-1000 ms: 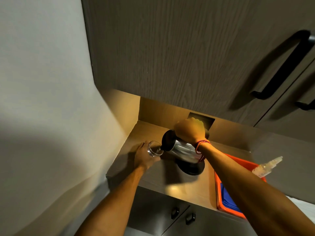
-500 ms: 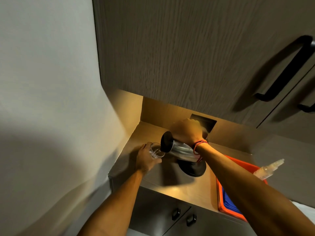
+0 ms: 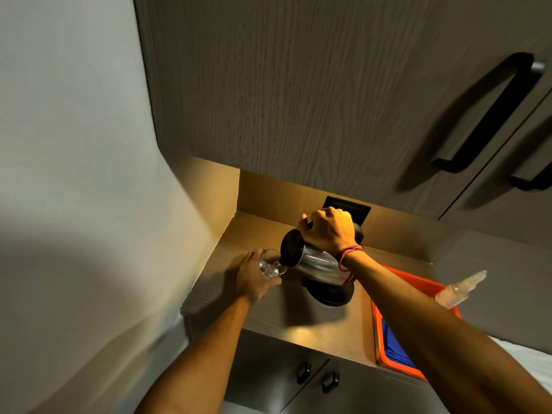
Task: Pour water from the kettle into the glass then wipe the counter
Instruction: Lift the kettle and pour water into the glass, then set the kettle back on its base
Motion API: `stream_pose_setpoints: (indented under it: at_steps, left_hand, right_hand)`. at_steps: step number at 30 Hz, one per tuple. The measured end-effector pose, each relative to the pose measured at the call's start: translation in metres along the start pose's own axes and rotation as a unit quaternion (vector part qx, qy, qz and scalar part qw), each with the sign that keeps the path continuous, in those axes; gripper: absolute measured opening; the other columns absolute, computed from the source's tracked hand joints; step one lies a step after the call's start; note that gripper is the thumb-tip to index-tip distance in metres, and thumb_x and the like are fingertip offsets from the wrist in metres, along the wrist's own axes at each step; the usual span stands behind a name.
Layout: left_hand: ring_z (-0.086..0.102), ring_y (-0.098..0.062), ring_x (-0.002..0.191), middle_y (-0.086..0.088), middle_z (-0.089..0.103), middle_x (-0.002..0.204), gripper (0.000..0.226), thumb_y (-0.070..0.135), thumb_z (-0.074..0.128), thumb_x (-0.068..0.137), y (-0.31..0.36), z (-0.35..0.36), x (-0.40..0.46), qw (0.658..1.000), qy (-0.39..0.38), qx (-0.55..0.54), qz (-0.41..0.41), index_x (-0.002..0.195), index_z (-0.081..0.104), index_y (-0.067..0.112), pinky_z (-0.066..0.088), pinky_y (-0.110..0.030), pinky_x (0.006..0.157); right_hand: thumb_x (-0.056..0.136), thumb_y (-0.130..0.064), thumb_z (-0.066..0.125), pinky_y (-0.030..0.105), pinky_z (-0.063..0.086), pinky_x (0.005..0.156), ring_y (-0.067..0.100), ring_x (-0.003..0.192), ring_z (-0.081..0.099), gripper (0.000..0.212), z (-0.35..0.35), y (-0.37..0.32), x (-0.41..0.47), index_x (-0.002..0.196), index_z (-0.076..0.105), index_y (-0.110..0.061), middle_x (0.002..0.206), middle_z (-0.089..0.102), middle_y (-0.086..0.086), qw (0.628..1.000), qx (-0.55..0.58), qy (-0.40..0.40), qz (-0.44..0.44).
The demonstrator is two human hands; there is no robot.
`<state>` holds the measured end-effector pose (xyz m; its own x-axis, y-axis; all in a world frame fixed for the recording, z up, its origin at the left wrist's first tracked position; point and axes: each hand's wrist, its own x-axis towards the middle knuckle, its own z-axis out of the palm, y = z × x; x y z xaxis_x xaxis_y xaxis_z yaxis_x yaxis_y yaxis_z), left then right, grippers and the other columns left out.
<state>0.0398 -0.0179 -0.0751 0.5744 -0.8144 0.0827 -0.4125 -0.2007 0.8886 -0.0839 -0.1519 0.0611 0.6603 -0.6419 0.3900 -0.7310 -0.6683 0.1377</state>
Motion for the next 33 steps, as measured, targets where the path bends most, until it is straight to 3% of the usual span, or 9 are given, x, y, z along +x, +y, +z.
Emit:
stream_pose_setpoints:
  at_steps: [4, 7, 11, 15, 18, 26, 28, 30, 33]
  left_hand:
    - [0.058, -0.021, 0.106, -0.004, 0.060, 0.117, 0.064, 0.020, 0.088, 0.063, 0.004, 0.007, 0.005, 1.000, -0.006, -0.017, -0.010, 0.119, 0.058, 0.014, 0.057, -0.038, 0.082]
    - [0.063, -0.023, 0.107, -0.007, 0.064, 0.119, 0.067, 0.015, 0.091, 0.061, 0.010, 0.014, 0.011, 0.998, 0.000, -0.047, -0.035, 0.120, 0.060, 0.012, 0.059, -0.038, 0.082]
    - [0.063, -0.028, 0.113, -0.009, 0.066, 0.124, 0.081, 0.011, 0.094, 0.058, 0.018, 0.024, 0.019, 0.995, 0.016, -0.085, -0.054, 0.130, 0.057, 0.011, 0.057, -0.040, 0.091]
    - [0.058, -0.028, 0.120, -0.012, 0.061, 0.133, 0.093, 0.014, 0.094, 0.058, 0.021, 0.031, 0.027, 0.994, 0.037, -0.078, -0.069, 0.140, 0.051, 0.010, 0.053, -0.037, 0.096]
    - [0.056, -0.025, 0.121, -0.011, 0.059, 0.136, 0.093, 0.013, 0.094, 0.059, 0.019, 0.036, 0.029, 0.993, 0.041, -0.081, -0.075, 0.141, 0.049, 0.012, 0.047, -0.027, 0.088]
    - [0.059, -0.031, 0.120, -0.013, 0.063, 0.129, 0.084, 0.014, 0.094, 0.060, 0.010, 0.045, 0.041, 0.996, 0.030, -0.052, -0.070, 0.133, 0.054, 0.009, 0.050, -0.035, 0.093]
    - [0.059, -0.031, 0.121, -0.013, 0.063, 0.129, 0.082, 0.012, 0.094, 0.060, 0.008, 0.046, 0.044, 0.996, 0.026, -0.044, -0.078, 0.131, 0.054, 0.009, 0.048, -0.032, 0.092]
    - [0.059, -0.030, 0.119, -0.013, 0.063, 0.129, 0.081, 0.013, 0.094, 0.060, 0.007, 0.046, 0.046, 0.995, 0.025, -0.035, -0.090, 0.131, 0.054, 0.010, 0.046, -0.029, 0.088]
    - [0.061, -0.026, 0.111, -0.014, 0.064, 0.126, 0.080, 0.013, 0.094, 0.060, 0.005, 0.046, 0.045, 0.994, 0.021, -0.026, -0.102, 0.130, 0.054, 0.010, 0.048, -0.029, 0.081]
  right_hand:
    - [0.094, -0.048, 0.046, 0.029, 0.045, 0.055, 0.025, 0.051, 0.059, 0.053, -0.001, 0.012, 0.002, 0.057, 0.059, -0.011, 0.054, 0.056, 0.004, 0.998, 0.027, 0.007, 0.054]
    - [0.091, -0.047, 0.053, 0.037, 0.055, 0.058, 0.030, 0.057, 0.062, 0.053, 0.002, 0.029, 0.001, 0.058, 0.062, -0.007, 0.058, 0.064, 0.011, 0.986, 0.087, 0.031, 0.142]
    - [0.085, -0.040, 0.062, 0.022, 0.029, 0.045, 0.015, 0.040, 0.042, 0.054, 0.012, 0.061, -0.009, 0.041, 0.045, -0.011, 0.037, 0.037, -0.003, 0.942, 0.205, 0.069, 0.256]
    - [0.079, -0.032, 0.061, 0.032, 0.024, 0.046, 0.013, 0.043, 0.025, 0.055, 0.032, 0.085, -0.024, 0.036, 0.034, -0.011, 0.045, 0.015, 0.001, 0.890, 0.301, 0.097, 0.330]
    - [0.078, -0.031, 0.060, 0.036, 0.027, 0.051, 0.017, 0.046, 0.025, 0.054, 0.044, 0.098, -0.033, 0.036, 0.033, -0.010, 0.052, 0.016, 0.002, 0.854, 0.333, 0.100, 0.387]
    - [0.086, -0.022, 0.066, 0.036, 0.028, 0.055, 0.019, 0.057, 0.031, 0.049, 0.077, 0.124, -0.060, 0.045, 0.045, -0.005, 0.069, 0.025, 0.004, 0.756, 0.422, 0.114, 0.487]
    - [0.086, -0.021, 0.067, 0.036, 0.030, 0.054, 0.019, 0.058, 0.035, 0.045, 0.083, 0.128, -0.065, 0.046, 0.053, -0.005, 0.056, 0.036, 0.004, 0.732, 0.447, 0.109, 0.502]
    - [0.086, -0.019, 0.066, 0.035, 0.033, 0.057, 0.017, 0.061, 0.039, 0.041, 0.087, 0.130, -0.067, 0.054, 0.060, 0.004, 0.062, 0.038, 0.005, 0.716, 0.469, 0.114, 0.504]
    - [0.086, -0.017, 0.065, 0.035, 0.032, 0.059, 0.017, 0.062, 0.037, 0.035, 0.089, 0.131, -0.069, 0.054, 0.056, -0.005, 0.063, 0.038, 0.007, 0.716, 0.486, 0.124, 0.486]
